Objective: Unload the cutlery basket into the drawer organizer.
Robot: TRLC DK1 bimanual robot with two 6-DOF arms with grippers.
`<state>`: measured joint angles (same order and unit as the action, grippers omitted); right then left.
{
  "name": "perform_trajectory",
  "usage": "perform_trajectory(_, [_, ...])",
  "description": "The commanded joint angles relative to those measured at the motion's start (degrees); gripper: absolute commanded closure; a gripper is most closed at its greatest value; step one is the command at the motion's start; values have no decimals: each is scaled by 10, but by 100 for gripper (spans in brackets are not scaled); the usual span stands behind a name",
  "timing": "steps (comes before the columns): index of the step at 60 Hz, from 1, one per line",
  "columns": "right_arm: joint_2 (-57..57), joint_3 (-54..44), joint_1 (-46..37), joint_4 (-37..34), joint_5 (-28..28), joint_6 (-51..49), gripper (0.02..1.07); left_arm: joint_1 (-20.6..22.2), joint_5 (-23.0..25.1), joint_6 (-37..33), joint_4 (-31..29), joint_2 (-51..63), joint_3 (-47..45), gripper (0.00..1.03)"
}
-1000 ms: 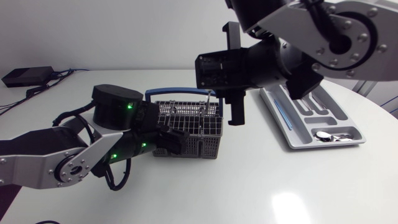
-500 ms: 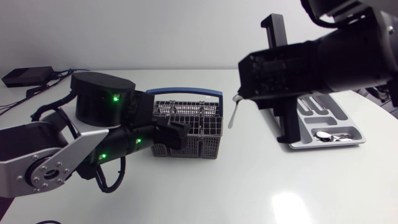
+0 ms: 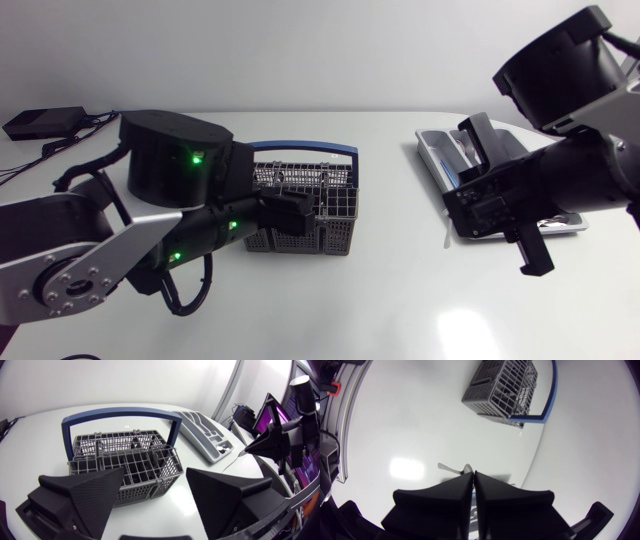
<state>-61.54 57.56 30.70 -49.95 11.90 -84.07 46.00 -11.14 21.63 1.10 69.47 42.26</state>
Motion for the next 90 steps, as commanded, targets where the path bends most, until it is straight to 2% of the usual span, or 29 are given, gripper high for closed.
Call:
perform_trajectory(1, [5, -29, -42, 21, 4, -67, 101, 6, -11, 23, 3, 13, 20, 17])
perform_trajectory(32, [-68, -45, -232, 120, 3, -250, 101, 1, -12, 23, 16, 36, 29, 17])
perform_trajectory(55, [-151, -59, -344, 253, 42, -369, 101, 1, -12, 19, 24, 44, 28, 17])
perform_trajectory(75, [-244, -25, -419, 328, 53, -397, 101, 1, -12, 19, 24, 45, 27, 17])
perform_trajectory(90, [-315, 19, -467, 369, 34, -398, 101, 1, -12, 19, 25, 45, 24, 17])
